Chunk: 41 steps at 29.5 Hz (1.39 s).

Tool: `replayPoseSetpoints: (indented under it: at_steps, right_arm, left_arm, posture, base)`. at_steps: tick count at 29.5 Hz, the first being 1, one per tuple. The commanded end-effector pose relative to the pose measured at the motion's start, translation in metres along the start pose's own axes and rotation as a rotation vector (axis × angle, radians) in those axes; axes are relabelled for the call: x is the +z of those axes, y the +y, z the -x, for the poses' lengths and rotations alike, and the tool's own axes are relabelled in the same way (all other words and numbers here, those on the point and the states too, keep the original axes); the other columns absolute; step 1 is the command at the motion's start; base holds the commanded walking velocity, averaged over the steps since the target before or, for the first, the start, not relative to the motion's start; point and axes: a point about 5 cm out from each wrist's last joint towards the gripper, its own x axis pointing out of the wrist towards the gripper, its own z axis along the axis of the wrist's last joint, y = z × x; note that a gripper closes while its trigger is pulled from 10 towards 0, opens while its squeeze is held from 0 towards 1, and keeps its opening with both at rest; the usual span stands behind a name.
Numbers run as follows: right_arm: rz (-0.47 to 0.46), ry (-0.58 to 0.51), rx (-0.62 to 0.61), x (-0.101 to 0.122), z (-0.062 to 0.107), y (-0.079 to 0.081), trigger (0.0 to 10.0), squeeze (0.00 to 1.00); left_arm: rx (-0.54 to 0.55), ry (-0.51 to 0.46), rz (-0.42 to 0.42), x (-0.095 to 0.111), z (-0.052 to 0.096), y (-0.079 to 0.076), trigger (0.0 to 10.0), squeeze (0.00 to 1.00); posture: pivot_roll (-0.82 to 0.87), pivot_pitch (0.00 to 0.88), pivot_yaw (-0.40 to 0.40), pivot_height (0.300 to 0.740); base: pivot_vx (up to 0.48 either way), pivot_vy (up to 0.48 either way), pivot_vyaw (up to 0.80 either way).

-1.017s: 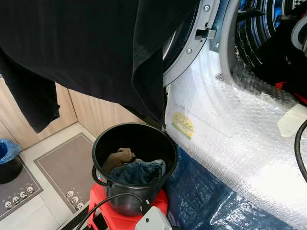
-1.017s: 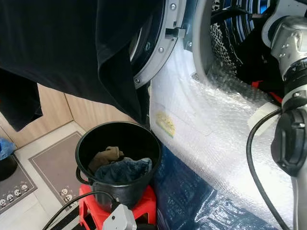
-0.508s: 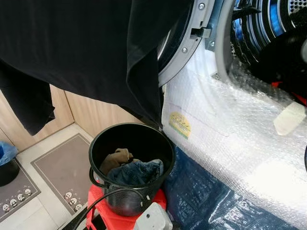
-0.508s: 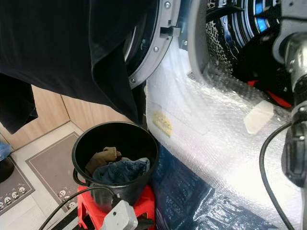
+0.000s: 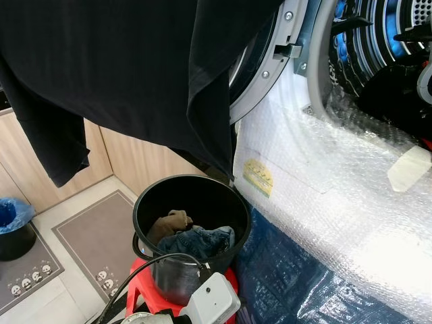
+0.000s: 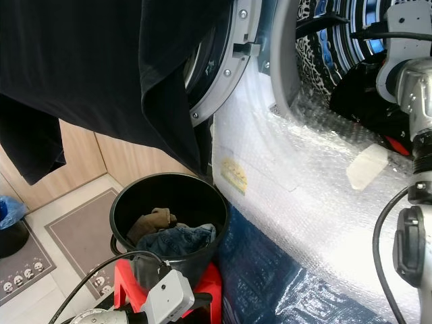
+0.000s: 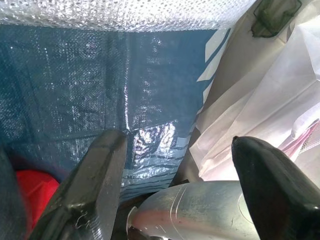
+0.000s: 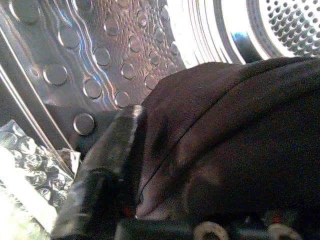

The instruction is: Clothes washing

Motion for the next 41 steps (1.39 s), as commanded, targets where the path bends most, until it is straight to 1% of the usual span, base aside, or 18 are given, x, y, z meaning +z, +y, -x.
replayPoseSetpoints:
  at_steps: [1, 5, 6, 7, 8, 10, 12, 19, 24, 28, 30, 32, 33, 34, 35, 36, 40, 41]
  right_arm:
    - [-0.011, -0.013, -0.022, 0.002, 0.006, -0.007, 10.0, 1.00]
    - [-0.010, -0.015, -0.023, 0.001, 0.010, -0.006, 10.0, 1.00]
    - [-0.010, -0.016, -0.038, 0.000, 0.015, -0.012, 10.0, 1.00]
    - [-0.012, -0.018, -0.049, -0.003, 0.025, -0.022, 10.0, 1.00]
    - [0.000, -0.031, -0.060, -0.008, 0.043, -0.034, 10.0, 1.00]
    - [0.006, -0.059, -0.048, -0.008, 0.050, -0.035, 10.0, 1.00]
    - [0.002, -0.065, -0.043, -0.008, 0.053, -0.035, 10.0, 1.00]
    - [-0.010, -0.145, 0.006, -0.013, 0.076, -0.030, 10.0, 1.00]
    - [-0.001, -0.165, 0.019, -0.016, 0.084, -0.027, 10.0, 1.00]
    - [0.001, -0.164, 0.024, -0.017, 0.086, -0.021, 10.0, 1.00]
    - [-0.031, -0.144, 0.050, -0.020, 0.085, -0.013, 10.0, 1.00]
    - [-0.045, -0.137, 0.061, -0.021, 0.085, -0.010, 10.0, 1.00]
    - [-0.038, -0.125, 0.060, -0.024, 0.085, -0.009, 10.0, 0.89]
    - [-0.031, -0.120, 0.057, -0.026, 0.085, -0.008, 10.0, 0.54]
    - [-0.025, -0.111, 0.058, -0.028, 0.086, -0.008, 10.0, 0.30]
    - [-0.027, -0.109, 0.058, -0.029, 0.086, -0.009, 10.0, 0.00]
    - [-0.032, -0.099, 0.088, -0.030, 0.090, -0.010, 10.0, 0.00]
    - [-0.009, -0.088, 0.109, -0.030, 0.093, -0.012, 10.0, 0.00]
  left_arm:
    - [0.001, 0.005, -0.008, -0.001, -0.001, 0.001, 10.0, 0.00]
    - [0.000, 0.004, -0.009, -0.001, -0.001, 0.002, 10.0, 0.00]
    - [-0.004, 0.005, -0.022, 0.000, -0.002, 0.005, 10.0, 0.00]
    - [-0.012, 0.008, -0.043, 0.003, -0.002, 0.011, 10.0, 0.00]
    - [-0.021, 0.011, -0.080, 0.008, -0.003, 0.020, 10.0, 0.00]
    - [-0.022, 0.011, -0.094, 0.010, -0.002, 0.024, 10.0, 0.00]
    - [-0.020, 0.012, -0.100, 0.011, -0.002, 0.026, 10.0, 0.00]
    - [-0.027, 0.011, -0.139, 0.016, -0.002, 0.038, 10.0, 0.00]
    - [-0.033, 0.014, -0.153, 0.018, -0.003, 0.042, 10.0, 0.00]
    - [-0.035, 0.016, -0.162, 0.020, -0.003, 0.046, 10.0, 0.00]
    - [-0.038, 0.017, -0.171, 0.020, -0.003, 0.048, 10.0, 0.00]
    - [-0.039, 0.017, -0.174, 0.021, -0.003, 0.048, 10.0, 0.00]
    - [-0.039, 0.017, -0.175, 0.021, -0.003, 0.049, 10.0, 0.00]
    - [-0.038, 0.018, -0.175, 0.021, -0.003, 0.049, 10.0, 0.00]
    - [-0.037, 0.019, -0.173, 0.020, -0.003, 0.049, 10.0, 0.00]
    - [-0.035, 0.020, -0.168, 0.020, -0.003, 0.049, 10.0, 0.00]
    - [-0.030, 0.021, -0.159, 0.019, -0.003, 0.049, 10.0, 0.00]
    - [-0.029, 0.020, -0.160, 0.019, -0.002, 0.050, 10.0, 0.00]
  posture:
    - [-0.11, 0.015, -0.092, 0.740]
    - [-0.11, 0.015, -0.092, 0.740]
    - [-0.12, 0.000, -0.069, 0.740]
    - [-0.14, 0.000, -0.035, 0.740]
    - [-0.14, 0.000, -0.027, 0.740]
    - [-0.15, 0.000, -0.017, 0.740]
    - [-0.15, 0.000, -0.009, 0.740]
    - [-0.17, 0.000, 0.025, 0.740]
    - [-0.18, 0.000, 0.036, 0.740]
    - [-0.19, 0.000, 0.043, 0.740]
    - [-0.19, 0.000, 0.043, 0.740]
    - [-0.19, 0.000, 0.044, 0.740]
    - [-0.19, 0.000, 0.043, 0.740]
    - [-0.19, 0.000, 0.042, 0.740]
    - [-0.19, 0.000, 0.041, 0.740]
    - [-0.19, 0.000, 0.040, 0.740]
    - [-0.18, 0.000, 0.037, 0.740]
    - [-0.18, 0.000, 0.036, 0.740]
  base:
    - [0.000, 0.000, 0.00]
    - [0.000, 0.000, 0.00]
    - [0.000, 0.000, 0.00]
    - [0.000, 0.000, 0.00]
    - [0.000, 0.000, 0.00]
    - [0.000, 0.000, 0.00]
    - [0.000, 0.000, 0.00]
    - [0.000, 0.000, 0.00]
    - [0.000, 0.000, 0.00]
    - [0.000, 0.000, 0.00]
    - [0.000, 0.000, 0.00]
    - [0.000, 0.000, 0.00]
    - [0.000, 0.000, 0.00]
    - [0.000, 0.000, 0.00]
    - [0.000, 0.000, 0.00]
    - [0.000, 0.000, 0.00]
    - [0.000, 0.000, 0.00]
    - [0.000, 0.000, 0.00]
